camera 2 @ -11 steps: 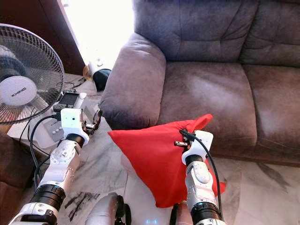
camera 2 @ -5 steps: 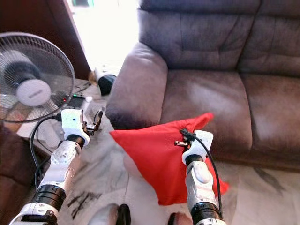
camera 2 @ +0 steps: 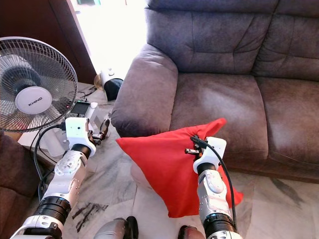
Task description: Move the pillow to the sofa from floor
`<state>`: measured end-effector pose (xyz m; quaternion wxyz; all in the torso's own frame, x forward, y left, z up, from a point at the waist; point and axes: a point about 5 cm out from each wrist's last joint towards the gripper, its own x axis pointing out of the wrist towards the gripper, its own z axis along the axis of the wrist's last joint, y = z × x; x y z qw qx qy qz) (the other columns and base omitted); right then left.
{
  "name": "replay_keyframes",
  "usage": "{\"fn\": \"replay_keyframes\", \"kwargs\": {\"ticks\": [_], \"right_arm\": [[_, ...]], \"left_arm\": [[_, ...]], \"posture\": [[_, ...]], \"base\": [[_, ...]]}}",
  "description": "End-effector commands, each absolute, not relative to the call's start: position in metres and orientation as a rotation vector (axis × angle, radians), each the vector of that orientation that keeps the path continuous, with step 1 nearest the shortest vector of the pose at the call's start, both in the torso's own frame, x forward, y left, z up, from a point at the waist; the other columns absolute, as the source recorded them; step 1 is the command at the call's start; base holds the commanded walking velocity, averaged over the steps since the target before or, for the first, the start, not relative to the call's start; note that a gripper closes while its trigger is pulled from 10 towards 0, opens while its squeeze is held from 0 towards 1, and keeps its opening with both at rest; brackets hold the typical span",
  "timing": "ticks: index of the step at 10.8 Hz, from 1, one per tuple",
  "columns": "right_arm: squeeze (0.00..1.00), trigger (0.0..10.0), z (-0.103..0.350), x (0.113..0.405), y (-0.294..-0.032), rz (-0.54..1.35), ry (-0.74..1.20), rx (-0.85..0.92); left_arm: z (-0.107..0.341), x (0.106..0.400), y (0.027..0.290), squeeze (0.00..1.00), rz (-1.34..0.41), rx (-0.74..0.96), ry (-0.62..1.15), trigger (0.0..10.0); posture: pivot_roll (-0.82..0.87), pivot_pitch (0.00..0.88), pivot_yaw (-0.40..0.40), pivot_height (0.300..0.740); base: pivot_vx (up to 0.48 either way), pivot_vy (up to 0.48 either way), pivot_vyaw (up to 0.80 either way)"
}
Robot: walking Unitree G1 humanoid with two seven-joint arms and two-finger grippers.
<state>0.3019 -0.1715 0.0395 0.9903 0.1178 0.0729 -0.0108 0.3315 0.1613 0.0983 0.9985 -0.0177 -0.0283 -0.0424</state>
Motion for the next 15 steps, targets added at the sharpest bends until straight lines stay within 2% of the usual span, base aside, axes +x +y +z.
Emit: {"fn": "replay_keyframes", "kwargs": {"ticks": [1, 3, 5, 7, 9, 11, 12, 13, 15], "right_arm": [[0.00, 10.0, 0.066, 0.316, -0.170, 0.008, 0.019, 0.218], [0.00, 10.0, 0.067, 0.317, -0.169, 0.014, 0.016, 0.224], [0.00, 10.0, 0.069, 0.320, -0.167, 0.045, 0.028, 0.271], [0.00, 10.0, 0.083, 0.322, -0.154, 0.224, 0.009, 0.396], [0.00, 10.0, 0.099, 0.319, -0.138, 0.381, -0.027, 0.507], [0.00, 10.0, 0.107, 0.318, -0.134, 0.445, -0.041, 0.545], [0.00, 10.0, 0.108, 0.316, -0.134, 0.473, -0.031, 0.535], [0.00, 10.0, 0.109, 0.314, -0.135, 0.477, -0.027, 0.538], [0.00, 10.0, 0.110, 0.313, -0.141, 0.470, -0.018, 0.534]], "left_arm": [[0.097, 0.332, 0.164, 0.00, -0.080, -0.041, -0.039, 10.0], [0.095, 0.333, 0.163, 0.00, -0.081, -0.060, -0.023, 10.0], [0.088, 0.336, 0.162, 0.00, -0.060, -0.185, 0.058, 10.0], [0.080, 0.339, 0.166, 0.00, -0.014, -0.385, 0.139, 10.0], [0.078, 0.341, 0.167, 0.00, -0.004, -0.443, 0.157, 10.0], [0.075, 0.341, 0.166, 0.00, 0.007, -0.521, 0.185, 10.0], [0.075, 0.343, 0.168, 1.00, 0.032, -0.606, 0.188, 10.0], [0.075, 0.344, 0.168, 1.00, 0.033, -0.651, 0.188, 10.0], [0.080, 0.347, 0.183, 1.00, 0.164, -0.760, 0.184, 10.0]], "posture": [[0.08, 0.084, 0.018, 0.740], [0.07, 0.081, 0.016, 0.740], [0.07, 0.082, 0.014, 0.740], [0.06, 0.080, 0.014, 0.740], [0.06, 0.079, 0.016, 0.740], [0.06, 0.075, 0.014, 0.740], [0.05, 0.073, 0.013, 0.740], [0.05, 0.073, 0.013, 0.740], [0.05, 0.068, 0.016, 0.740]], "base": [[0.000, 0.000, 0.00], [0.000, 0.000, 0.00], [0.000, 0.000, 0.00], [0.000, 0.000, 0.00], [0.000, 0.000, 0.00], [0.000, 0.000, 0.00], [0.000, 0.000, 0.00], [0.000, 0.000, 0.00], [0.000, 0.000, 0.00]]}}
